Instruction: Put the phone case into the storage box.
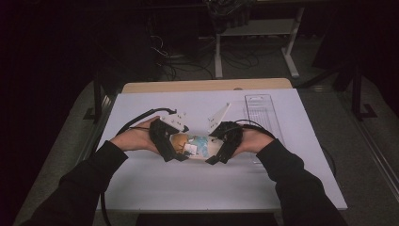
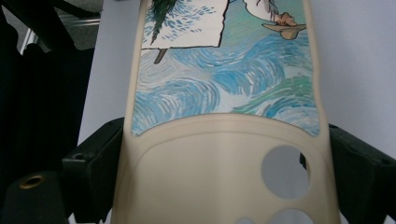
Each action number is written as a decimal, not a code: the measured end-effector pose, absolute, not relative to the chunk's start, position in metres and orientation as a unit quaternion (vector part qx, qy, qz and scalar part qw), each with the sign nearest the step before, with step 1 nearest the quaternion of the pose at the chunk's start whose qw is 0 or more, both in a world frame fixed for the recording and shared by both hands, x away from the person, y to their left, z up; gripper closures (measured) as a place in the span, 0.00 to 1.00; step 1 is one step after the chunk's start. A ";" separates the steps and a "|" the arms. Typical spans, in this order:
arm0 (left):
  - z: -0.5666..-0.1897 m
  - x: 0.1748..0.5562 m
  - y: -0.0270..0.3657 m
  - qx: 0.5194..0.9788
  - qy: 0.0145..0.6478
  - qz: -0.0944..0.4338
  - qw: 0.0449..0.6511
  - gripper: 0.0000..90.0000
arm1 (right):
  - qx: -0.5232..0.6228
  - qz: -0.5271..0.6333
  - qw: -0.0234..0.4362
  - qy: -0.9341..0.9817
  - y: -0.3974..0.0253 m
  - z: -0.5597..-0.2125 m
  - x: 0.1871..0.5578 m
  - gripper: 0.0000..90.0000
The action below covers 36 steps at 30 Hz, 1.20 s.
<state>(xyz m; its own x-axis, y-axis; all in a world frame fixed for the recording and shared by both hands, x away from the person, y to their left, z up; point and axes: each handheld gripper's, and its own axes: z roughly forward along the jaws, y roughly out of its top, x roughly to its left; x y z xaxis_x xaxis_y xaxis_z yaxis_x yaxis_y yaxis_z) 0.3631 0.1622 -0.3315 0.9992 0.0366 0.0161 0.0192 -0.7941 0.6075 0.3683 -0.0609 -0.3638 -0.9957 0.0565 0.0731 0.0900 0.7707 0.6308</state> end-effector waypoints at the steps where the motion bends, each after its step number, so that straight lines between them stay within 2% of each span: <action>1: -0.331 0.364 0.164 0.945 0.019 0.017 0.325 0.00 | -0.044 -0.337 0.028 -0.940 -0.062 -0.364 0.368 0.11; 6: -0.327 0.366 0.175 0.934 0.048 0.030 0.352 0.00 | -0.064 -0.333 0.029 -0.940 -0.069 -0.367 0.370 0.11; 20: -0.337 0.367 0.201 0.921 0.128 0.058 0.364 0.00 | -0.115 -0.332 0.022 -0.936 -0.086 -0.372 0.376 0.11; 36: -0.378 0.352 0.220 0.897 0.224 0.085 0.371 0.00 | -0.165 -0.332 0.004 -0.928 -0.093 -0.381 0.383 0.11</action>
